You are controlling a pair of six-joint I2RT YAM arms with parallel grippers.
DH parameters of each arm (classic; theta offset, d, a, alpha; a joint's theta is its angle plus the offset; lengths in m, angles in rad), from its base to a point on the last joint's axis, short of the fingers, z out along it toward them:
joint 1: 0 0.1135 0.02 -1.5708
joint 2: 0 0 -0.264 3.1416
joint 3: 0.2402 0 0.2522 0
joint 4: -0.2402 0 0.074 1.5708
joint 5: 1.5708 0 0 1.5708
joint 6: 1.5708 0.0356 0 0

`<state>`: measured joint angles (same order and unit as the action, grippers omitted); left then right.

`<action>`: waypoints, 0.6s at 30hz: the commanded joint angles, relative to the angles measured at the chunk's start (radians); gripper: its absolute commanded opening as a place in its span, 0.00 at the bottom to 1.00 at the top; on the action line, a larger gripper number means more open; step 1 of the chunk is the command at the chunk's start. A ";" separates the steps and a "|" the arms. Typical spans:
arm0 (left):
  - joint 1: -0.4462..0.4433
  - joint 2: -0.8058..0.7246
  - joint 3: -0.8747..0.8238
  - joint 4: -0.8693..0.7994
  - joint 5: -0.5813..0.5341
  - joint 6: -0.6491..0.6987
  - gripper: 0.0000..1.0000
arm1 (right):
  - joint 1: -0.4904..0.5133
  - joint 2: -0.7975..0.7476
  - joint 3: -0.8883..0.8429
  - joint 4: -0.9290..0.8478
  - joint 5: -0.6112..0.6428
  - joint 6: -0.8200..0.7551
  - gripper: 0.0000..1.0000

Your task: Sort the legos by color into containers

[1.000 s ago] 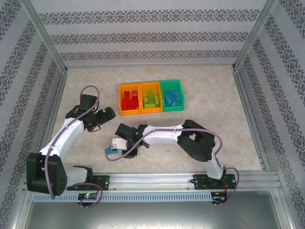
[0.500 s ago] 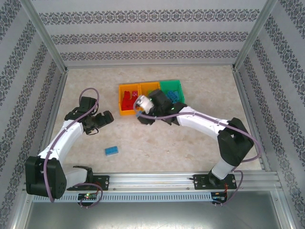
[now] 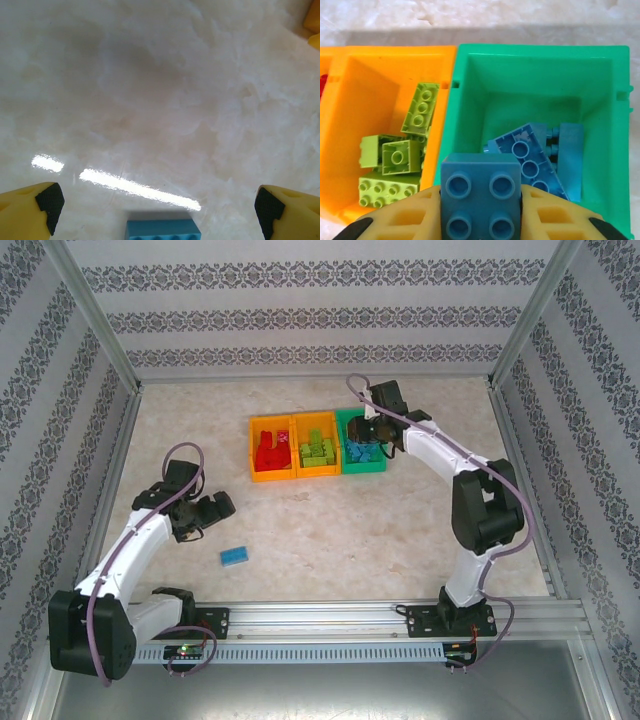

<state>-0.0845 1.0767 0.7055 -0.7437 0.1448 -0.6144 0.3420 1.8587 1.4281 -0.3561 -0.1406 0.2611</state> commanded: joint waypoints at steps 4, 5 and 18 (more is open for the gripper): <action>-0.032 -0.027 -0.041 -0.069 -0.006 -0.056 1.00 | -0.032 0.098 0.127 -0.110 0.041 0.050 0.35; -0.040 -0.027 -0.045 -0.076 -0.007 -0.066 1.00 | -0.038 0.114 0.142 -0.127 0.044 0.053 0.40; -0.159 -0.120 -0.120 -0.153 0.037 -0.247 1.00 | -0.005 0.040 0.079 -0.092 0.056 0.068 0.80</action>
<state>-0.2020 0.9737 0.6041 -0.8410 0.1600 -0.7918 0.3138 1.9697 1.5391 -0.4622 -0.1081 0.3298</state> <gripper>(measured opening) 0.997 0.790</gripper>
